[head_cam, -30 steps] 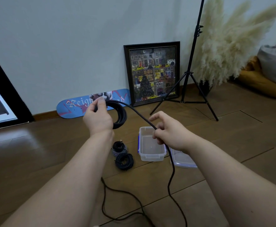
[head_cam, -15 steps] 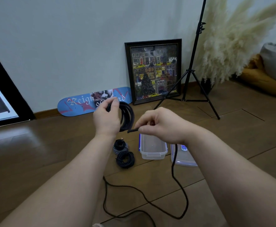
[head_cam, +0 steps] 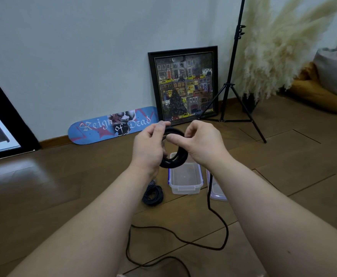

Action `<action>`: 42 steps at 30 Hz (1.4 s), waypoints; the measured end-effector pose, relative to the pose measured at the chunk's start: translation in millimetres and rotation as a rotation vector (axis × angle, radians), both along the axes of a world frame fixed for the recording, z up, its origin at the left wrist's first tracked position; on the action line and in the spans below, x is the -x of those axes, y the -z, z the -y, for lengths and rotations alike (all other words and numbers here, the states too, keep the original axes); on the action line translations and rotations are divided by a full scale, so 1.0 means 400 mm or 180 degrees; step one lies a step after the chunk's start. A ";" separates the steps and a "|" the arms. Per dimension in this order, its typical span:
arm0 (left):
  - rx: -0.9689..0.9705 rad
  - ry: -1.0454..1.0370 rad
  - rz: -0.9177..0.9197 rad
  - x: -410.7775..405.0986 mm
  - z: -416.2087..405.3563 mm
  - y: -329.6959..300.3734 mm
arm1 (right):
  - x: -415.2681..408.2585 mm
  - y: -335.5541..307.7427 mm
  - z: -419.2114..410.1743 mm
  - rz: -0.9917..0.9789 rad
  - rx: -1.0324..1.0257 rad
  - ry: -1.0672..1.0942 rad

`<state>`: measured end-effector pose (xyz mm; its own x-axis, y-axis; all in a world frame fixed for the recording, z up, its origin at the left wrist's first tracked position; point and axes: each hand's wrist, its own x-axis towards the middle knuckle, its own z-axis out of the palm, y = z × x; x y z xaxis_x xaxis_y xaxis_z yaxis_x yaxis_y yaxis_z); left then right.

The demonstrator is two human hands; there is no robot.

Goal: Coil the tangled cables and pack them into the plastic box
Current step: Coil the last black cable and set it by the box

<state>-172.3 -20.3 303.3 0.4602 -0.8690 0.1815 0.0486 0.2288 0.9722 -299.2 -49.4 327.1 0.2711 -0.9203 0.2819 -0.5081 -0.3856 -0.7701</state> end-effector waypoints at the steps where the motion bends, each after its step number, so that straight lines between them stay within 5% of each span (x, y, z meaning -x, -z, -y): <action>1: -0.0015 -0.0109 -0.0012 -0.004 0.000 -0.001 | 0.007 0.001 0.001 0.0127 -0.0086 -0.0129; 5: -0.0034 -0.0308 -0.0144 -0.031 -0.005 -0.007 | 0.040 -0.001 0.003 0.0889 -0.0614 -0.0875; 9: -0.0034 0.0009 -0.0047 -0.026 -0.015 -0.008 | 0.049 0.000 0.007 0.0650 -0.0340 -0.0990; 15: -0.0043 0.0025 0.0149 -0.045 -0.016 0.000 | 0.095 -0.046 0.008 0.0053 -0.0859 -0.1692; 31: 0.0036 0.0104 -0.0208 0.024 -0.007 -0.008 | -0.008 0.021 0.014 0.0488 0.0426 -0.0033; 42: 0.0032 -0.0285 -0.0396 -0.005 -0.002 -0.016 | 0.019 0.016 0.013 0.0031 0.0639 -0.0122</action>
<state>-170.2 -19.4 309.5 0.5554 -0.8219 0.1266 0.1476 0.2472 0.9576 -306.7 -54.5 320.7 0.3014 -0.8344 0.4615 -0.4830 -0.5509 -0.6806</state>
